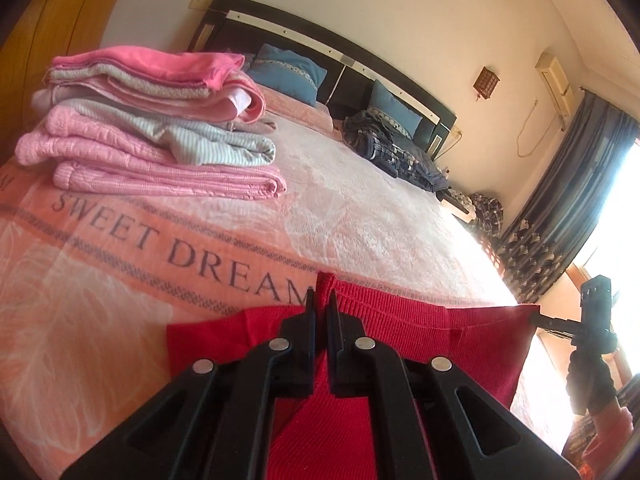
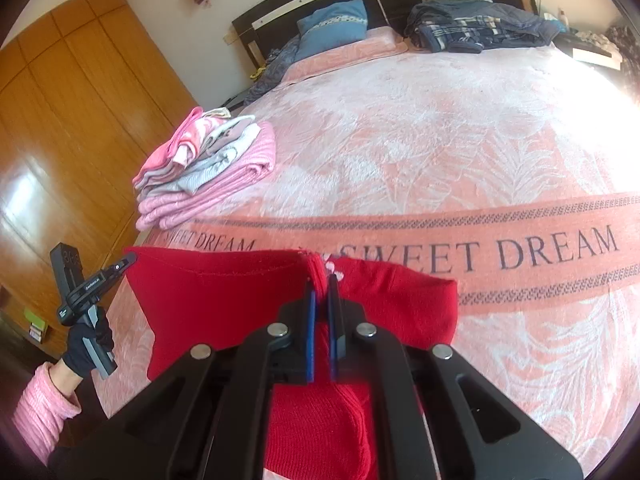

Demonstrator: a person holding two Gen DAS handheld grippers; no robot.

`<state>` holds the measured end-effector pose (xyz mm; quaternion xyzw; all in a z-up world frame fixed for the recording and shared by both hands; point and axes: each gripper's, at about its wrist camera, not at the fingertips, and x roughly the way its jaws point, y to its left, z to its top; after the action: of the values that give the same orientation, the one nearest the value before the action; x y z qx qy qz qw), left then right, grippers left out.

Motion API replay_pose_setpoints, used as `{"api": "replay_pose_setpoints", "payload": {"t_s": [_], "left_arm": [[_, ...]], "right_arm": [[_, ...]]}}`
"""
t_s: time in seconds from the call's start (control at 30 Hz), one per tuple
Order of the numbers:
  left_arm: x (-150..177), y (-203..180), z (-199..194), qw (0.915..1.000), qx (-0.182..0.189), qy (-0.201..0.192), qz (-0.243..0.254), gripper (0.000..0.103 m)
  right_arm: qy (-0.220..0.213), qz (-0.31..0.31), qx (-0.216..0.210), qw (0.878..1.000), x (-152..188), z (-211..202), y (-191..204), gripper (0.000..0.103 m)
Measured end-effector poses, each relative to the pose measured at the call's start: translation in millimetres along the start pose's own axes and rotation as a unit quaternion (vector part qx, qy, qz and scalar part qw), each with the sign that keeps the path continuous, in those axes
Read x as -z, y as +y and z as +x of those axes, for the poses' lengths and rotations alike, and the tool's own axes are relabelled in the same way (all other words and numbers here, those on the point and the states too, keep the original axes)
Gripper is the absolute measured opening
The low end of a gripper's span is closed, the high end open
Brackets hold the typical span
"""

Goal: Fold small clothes

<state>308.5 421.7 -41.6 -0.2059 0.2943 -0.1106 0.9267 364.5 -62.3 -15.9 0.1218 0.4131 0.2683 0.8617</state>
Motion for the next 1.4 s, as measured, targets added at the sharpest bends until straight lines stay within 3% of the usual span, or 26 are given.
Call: {"api": "replay_pose_setpoints", "payload": {"t_s": [0.1, 0.2, 0.4, 0.47, 0.53, 0.63, 0.7, 0.8, 0.87, 0.97, 1.07, 1.23, 1.4], "left_arm": [[-18.1, 2.2, 29.3, 0.9999, -0.012, 0.004, 0.010, 0.003], [-15.4, 13.9, 67.8, 0.9989, -0.034, 0.029, 0.014, 0.003], [30.0, 48.1, 133.8, 0.9906, -0.080, 0.111, 0.010, 0.004], [41.4, 56.5, 140.6, 0.9892, -0.081, 0.122, 0.004, 0.008], [40.2, 62.3, 137.2, 0.9903, -0.073, 0.117, -0.014, 0.010], [30.7, 65.9, 124.3, 0.9897, -0.085, 0.112, -0.025, 0.021], [22.7, 68.4, 108.1, 0.9903, -0.089, 0.101, -0.034, 0.022], [15.5, 66.7, 77.8, 0.9901, -0.094, 0.091, -0.049, 0.023], [20.8, 57.3, 56.1, 0.9901, -0.093, 0.100, -0.032, 0.023], [45.8, 37.7, 24.4, 0.9883, -0.085, 0.125, 0.013, 0.026], [82.3, 28.0, 2.1, 0.9836, -0.080, 0.161, 0.015, 0.027], [137.7, 35.4, -15.8, 0.9761, -0.071, 0.204, -0.026, 0.027], [148.0, 58.6, -24.9, 0.9752, -0.047, 0.189, -0.105, 0.029]], "right_arm": [[-0.004, 0.023, 0.025, 0.999, -22.8, 27.3, -15.9, 0.003], [0.015, 0.047, 0.061, 0.997, -27.2, 66.8, -39.8, 0.003], [0.060, 0.070, 0.112, 0.989, 1.1, 133.0, -73.1, 0.005], [0.066, 0.078, 0.127, 0.987, 8.1, 142.5, -78.3, 0.011], [0.067, 0.078, 0.132, 0.986, 13.2, 142.7, -78.1, 0.019], [0.056, 0.073, 0.131, 0.987, 12.1, 125.3, -74.8, 0.019], [0.051, 0.079, 0.112, 0.989, 12.3, 104.1, -70.6, 0.021], [0.069, 0.058, 0.108, 0.990, 22.8, 71.4, -58.9, 0.027], [0.095, 0.055, 0.088, 0.990, 41.8, 51.7, -52.2, 0.032], [0.137, 0.064, 0.063, 0.987, 82.1, 30.0, -45.9, 0.033], [0.162, 0.060, 0.041, 0.984, 125.7, 16.1, -40.7, 0.033], [0.179, 0.083, 0.021, 0.980, 165.6, 15.9, -47.2, 0.036], [0.181, 0.109, -0.002, 0.977, 170.2, 21.5, -56.7, 0.040]]}}
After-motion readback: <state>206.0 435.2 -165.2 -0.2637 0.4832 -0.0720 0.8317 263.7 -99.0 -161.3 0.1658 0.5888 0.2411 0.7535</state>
